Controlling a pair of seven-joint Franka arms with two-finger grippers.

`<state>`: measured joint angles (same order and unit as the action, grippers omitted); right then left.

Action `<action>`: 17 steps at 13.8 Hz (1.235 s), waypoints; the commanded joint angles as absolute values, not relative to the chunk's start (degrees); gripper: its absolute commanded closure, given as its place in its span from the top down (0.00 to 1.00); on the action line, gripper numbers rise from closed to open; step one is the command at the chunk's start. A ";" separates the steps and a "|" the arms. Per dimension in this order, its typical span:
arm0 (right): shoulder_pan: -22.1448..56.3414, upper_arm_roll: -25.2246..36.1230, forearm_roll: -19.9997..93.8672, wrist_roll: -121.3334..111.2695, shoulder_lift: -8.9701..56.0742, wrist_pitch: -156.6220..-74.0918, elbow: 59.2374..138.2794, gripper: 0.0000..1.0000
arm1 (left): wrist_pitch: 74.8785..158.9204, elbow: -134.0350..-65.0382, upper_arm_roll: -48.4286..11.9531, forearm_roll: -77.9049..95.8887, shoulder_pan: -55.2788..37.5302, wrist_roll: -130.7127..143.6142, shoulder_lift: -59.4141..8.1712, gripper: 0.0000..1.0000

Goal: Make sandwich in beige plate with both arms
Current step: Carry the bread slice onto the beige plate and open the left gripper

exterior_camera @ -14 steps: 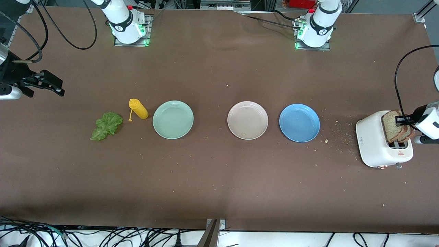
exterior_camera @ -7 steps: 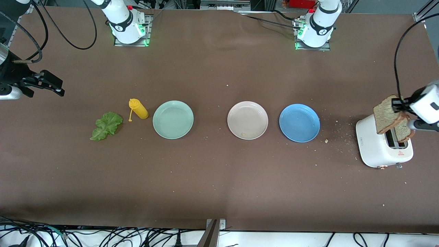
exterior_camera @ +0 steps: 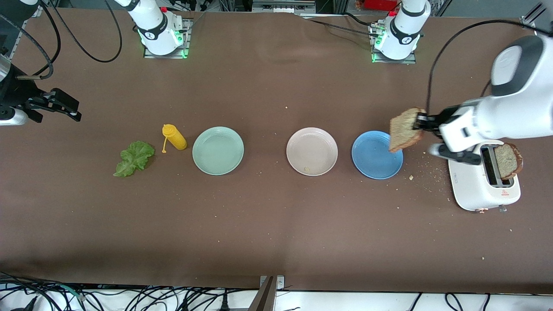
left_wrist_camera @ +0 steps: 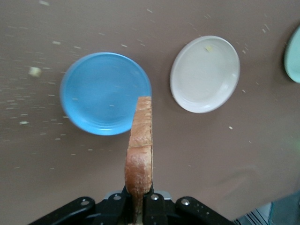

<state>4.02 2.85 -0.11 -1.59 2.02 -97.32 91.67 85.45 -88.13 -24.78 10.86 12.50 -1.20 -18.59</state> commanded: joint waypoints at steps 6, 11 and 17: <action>3.87 2.90 0.09 -1.76 2.64 -96.94 90.35 1.00 | 87.35 -86.48 -24.26 37.42 11.95 -9.71 -38.74 0.00; 3.87 2.90 0.09 -1.76 2.64 -96.94 90.35 1.00 | 92.09 -87.71 -24.17 44.12 12.66 -25.66 -48.50 0.00; 3.87 2.90 0.09 -1.76 2.64 -96.94 90.35 1.00 | 100.63 -88.33 -24.08 50.62 9.85 -35.77 -55.28 0.00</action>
